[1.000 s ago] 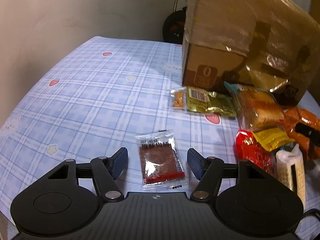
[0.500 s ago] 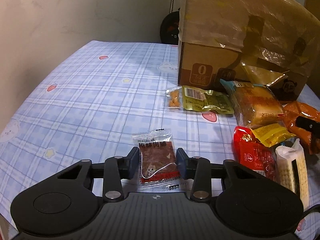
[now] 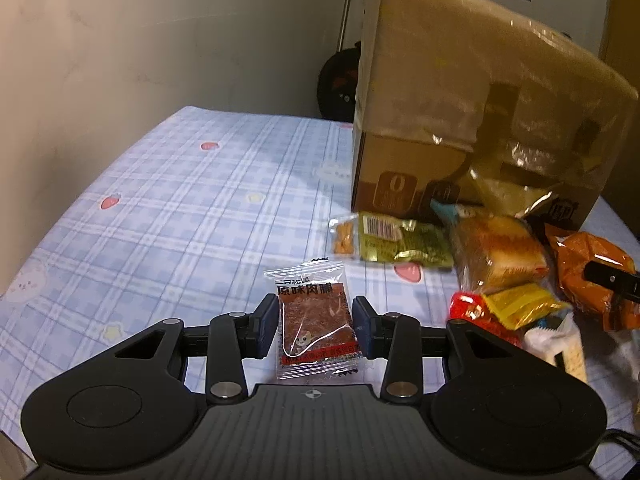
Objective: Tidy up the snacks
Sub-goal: 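Grasp the orange chip bag with the right tool while the left tool grasps the red meat packet, then lift both snacks over the box and release them inside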
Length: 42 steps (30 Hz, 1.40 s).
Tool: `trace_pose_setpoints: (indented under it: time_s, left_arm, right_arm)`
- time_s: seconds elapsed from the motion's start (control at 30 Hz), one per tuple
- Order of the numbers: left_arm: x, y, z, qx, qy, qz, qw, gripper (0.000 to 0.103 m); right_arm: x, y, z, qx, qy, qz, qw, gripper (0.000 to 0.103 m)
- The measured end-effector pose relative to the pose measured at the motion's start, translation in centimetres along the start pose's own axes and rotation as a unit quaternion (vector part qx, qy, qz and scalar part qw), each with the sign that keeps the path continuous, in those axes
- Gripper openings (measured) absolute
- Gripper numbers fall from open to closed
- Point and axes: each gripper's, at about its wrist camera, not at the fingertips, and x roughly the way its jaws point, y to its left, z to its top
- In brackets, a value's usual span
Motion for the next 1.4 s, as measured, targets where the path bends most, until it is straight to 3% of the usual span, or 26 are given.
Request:
trace_pose_setpoints:
  time_s: [0.4,0.97,1.2,1.4]
  left_arm:
    - [-2.4,-1.9,3.0,0.016,-0.053,-0.047,0.9974,0.042]
    - [-7.8,-3.5,11.4,0.044,-0.166,-0.091,0.9810,0.042]
    - [-9.0,-5.3,15.6,0.048,-0.204,-0.107,0.9719,0.043]
    - [-6.8,-7.6,19.6,0.047,-0.205,-0.129,0.9690,0.043]
  right_arm:
    - [-4.4,-1.6,1.9,0.056,-0.026,0.001,0.998,0.075]
    - [-13.0,0.1,11.7,0.023,-0.174,0.021,0.984,0.075]
    - [-12.9,2.3,16.9,-0.034,-0.204,0.038,0.978,0.075]
    - [-9.1,4.5,20.8,-0.084,-0.211,0.049,0.973,0.075]
